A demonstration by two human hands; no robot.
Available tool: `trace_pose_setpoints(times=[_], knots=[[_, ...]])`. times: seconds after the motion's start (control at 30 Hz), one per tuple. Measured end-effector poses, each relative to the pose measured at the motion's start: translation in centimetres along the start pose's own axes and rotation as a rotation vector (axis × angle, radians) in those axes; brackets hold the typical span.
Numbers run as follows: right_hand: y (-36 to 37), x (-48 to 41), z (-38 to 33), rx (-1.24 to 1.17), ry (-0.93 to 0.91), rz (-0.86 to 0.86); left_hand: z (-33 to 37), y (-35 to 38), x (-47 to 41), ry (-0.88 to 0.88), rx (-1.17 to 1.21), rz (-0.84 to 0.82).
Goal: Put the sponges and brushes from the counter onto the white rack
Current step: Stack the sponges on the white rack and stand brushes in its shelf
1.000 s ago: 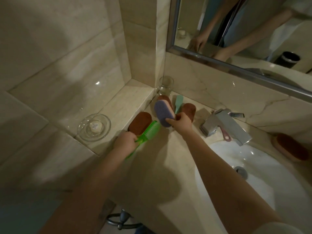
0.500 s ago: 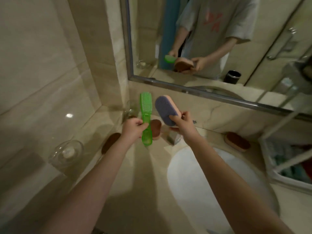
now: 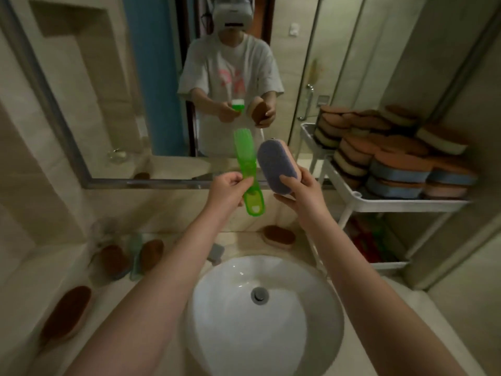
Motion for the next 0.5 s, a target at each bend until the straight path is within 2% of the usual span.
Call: trace_pose_setpoints(times=[0.13,0.5], knots=[[-3.7,-0.8,-2.8,-0.050,-0.063,0.021,3.4,6.0,0.4,0.075,-0.024,-0.091],[-13.0,-4.6,-8.6,-0.279,-0.149,0.018,9.0,19.0,-0.4,0.231,-0.096,-0.159]])
Point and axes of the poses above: each hand's wrist, its own x-axis away from the middle knuckle, its own y-axis out of the palm, z = x × y, the point moved 8 cm from there along -x, towards the middle knuckle, and after that the axes turned 12 degrees about -y, right-handed, at the moved point
